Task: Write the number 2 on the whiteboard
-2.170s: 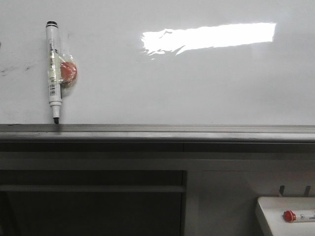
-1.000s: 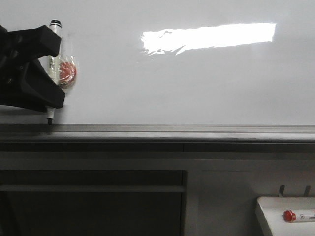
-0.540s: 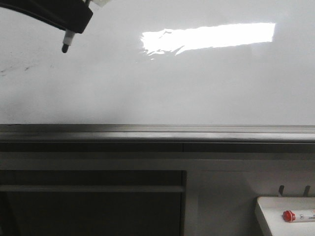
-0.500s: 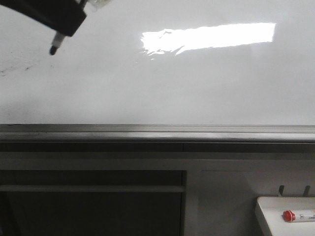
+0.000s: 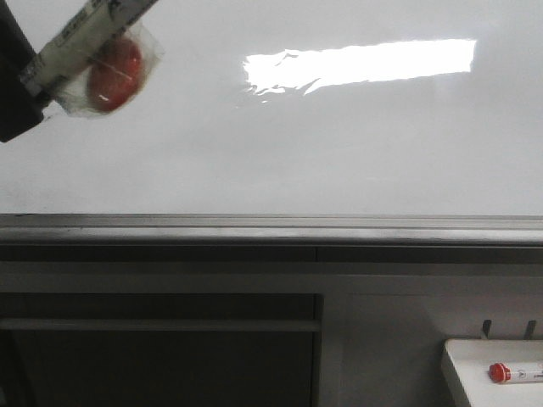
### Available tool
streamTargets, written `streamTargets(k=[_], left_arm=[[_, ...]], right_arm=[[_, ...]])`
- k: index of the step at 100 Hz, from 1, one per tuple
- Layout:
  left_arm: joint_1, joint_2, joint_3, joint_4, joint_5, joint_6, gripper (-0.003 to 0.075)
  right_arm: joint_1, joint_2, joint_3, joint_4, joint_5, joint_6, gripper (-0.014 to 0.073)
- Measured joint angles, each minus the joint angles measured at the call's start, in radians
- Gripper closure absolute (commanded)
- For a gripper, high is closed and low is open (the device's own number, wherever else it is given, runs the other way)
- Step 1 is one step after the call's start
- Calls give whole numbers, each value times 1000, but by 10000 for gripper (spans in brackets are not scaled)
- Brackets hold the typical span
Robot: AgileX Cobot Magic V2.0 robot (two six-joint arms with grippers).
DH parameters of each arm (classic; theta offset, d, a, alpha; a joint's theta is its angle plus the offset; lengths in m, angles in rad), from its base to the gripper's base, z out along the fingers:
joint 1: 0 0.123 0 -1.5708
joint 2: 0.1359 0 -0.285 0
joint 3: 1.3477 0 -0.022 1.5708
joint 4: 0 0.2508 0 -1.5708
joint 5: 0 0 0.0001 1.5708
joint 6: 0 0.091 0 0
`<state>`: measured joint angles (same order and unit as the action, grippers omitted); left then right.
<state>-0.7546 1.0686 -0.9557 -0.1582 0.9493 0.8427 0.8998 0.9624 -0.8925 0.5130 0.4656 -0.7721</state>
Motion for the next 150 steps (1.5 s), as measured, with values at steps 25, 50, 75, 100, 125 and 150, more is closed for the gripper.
streamTargets(k=[25, 50, 75, 100, 125, 150], left_arm=[[-25, 0, 0, 0, 0, 5, 741], [-25, 0, 0, 1, 0, 5, 741], [-25, 0, 0, 1, 0, 5, 741], [-25, 0, 0, 1, 0, 6, 741], [-25, 0, 0, 9, -4, 5, 736], [-25, 0, -7, 24, -28, -42, 381]], right_arm=[[29, 129, -59, 4, -35, 0, 204], [32, 205, -59, 38, -35, -2, 207], [32, 245, -59, 77, -36, -2, 280], [32, 249, -59, 134, -37, -2, 550], [32, 249, -59, 138, -37, -2, 672], [32, 249, -59, 138, -54, -4, 672]])
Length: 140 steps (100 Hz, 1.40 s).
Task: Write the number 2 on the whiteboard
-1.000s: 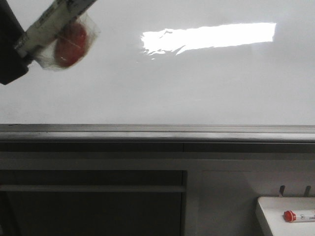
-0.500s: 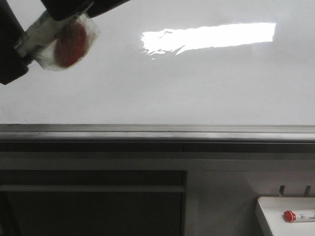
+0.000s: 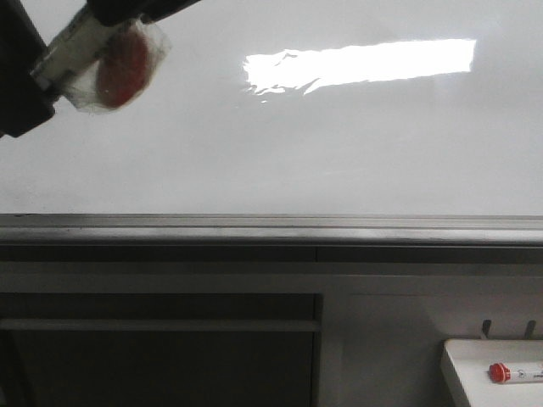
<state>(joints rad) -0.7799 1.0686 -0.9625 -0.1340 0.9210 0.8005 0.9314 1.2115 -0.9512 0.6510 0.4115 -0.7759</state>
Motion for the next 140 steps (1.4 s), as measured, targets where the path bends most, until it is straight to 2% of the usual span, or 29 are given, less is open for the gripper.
streamTargets(k=[7, 11, 28, 43, 60, 71, 97, 116, 140], left_arm=[[0, -9, -10, 0, -21, -9, 266], [0, -18, -12, 0, -30, -9, 237], [0, -100, -12, 0, -37, -21, 233], [0, -239, -12, 7, -33, -107, 356], [0, -449, 22, 67, -83, -364, 571], [0, -572, 91, 91, -84, -449, 743], [0, -768, 267, 99, -84, -600, 741], [0, -835, 325, 100, -110, -616, 741], [0, -843, 351, 100, -117, -621, 741]], right_arm=[[0, 0, 0, 0, -1, 0, 672], [0, 0, -2, 0, -1, 0, 672], [0, 0, -2, 0, -1, 0, 672], [0, 0, -2, -8, -20, 0, 672], [0, 0, -2, -33, -150, 0, 672], [0, 15, -6, -79, -246, 0, 672], [-94, 119, -96, -106, -280, 0, 672], [-174, 178, -172, -100, -254, -2, 672], [-186, 228, -180, -98, -199, -2, 672]])
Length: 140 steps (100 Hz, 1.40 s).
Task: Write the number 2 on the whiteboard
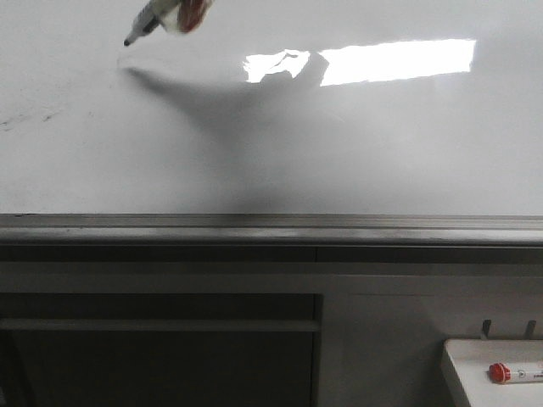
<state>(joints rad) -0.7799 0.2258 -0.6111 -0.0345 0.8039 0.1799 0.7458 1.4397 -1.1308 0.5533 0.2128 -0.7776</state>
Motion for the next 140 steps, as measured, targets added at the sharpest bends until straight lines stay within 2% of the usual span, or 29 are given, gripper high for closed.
streamTargets(k=[52, 87, 115, 128, 140], left_arm=[[0, 0, 0, 0, 0, -1, 741], [0, 0, 0, 0, 0, -1, 741], [0, 0, 0, 0, -1, -1, 741], [0, 0, 0, 0, -13, -1, 741], [0, 0, 0, 1, -36, -1, 741]], right_arm=[[-13, 65, -15, 12, 22, 0, 672], [-173, 23, -101, 34, 141, 2, 661], [-307, -54, -103, 45, 322, 4, 660], [-306, -67, -64, 45, 353, 4, 660], [-262, -69, 3, 74, 333, 5, 661]])
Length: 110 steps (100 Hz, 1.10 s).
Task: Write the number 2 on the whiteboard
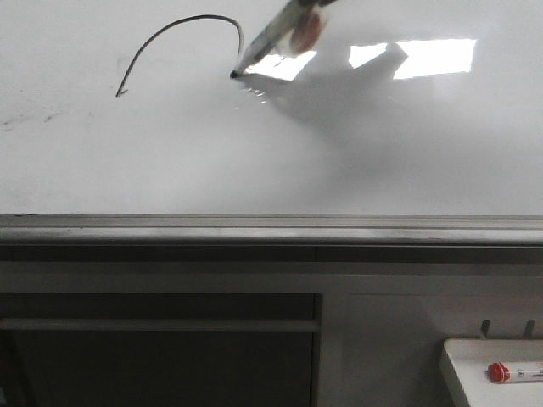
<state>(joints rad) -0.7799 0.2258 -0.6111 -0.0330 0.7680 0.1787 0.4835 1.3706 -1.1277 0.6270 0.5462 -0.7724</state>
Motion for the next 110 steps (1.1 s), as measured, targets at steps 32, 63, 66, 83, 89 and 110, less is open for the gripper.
streamTargets(k=[32, 63, 66, 83, 89, 110], left_arm=[[0, 0, 0, 1, -8, 0, 741], [0, 0, 0, 1, -8, 0, 741], [0, 0, 0, 1, -8, 0, 741], [0, 0, 0, 2, -10, 0, 741], [0, 0, 0, 2, -11, 0, 741], [0, 0, 0, 2, -12, 0, 741]], right_arm=[[180, 94, 85, 34, -136, 0, 661], [198, 123, 85, 49, -145, 1, 661], [190, 123, 85, 51, -140, 1, 661], [118, 88, 89, 58, -50, 2, 660], [77, 61, 98, 58, -21, 2, 660], [-88, -80, 169, 58, 50, 3, 660]])
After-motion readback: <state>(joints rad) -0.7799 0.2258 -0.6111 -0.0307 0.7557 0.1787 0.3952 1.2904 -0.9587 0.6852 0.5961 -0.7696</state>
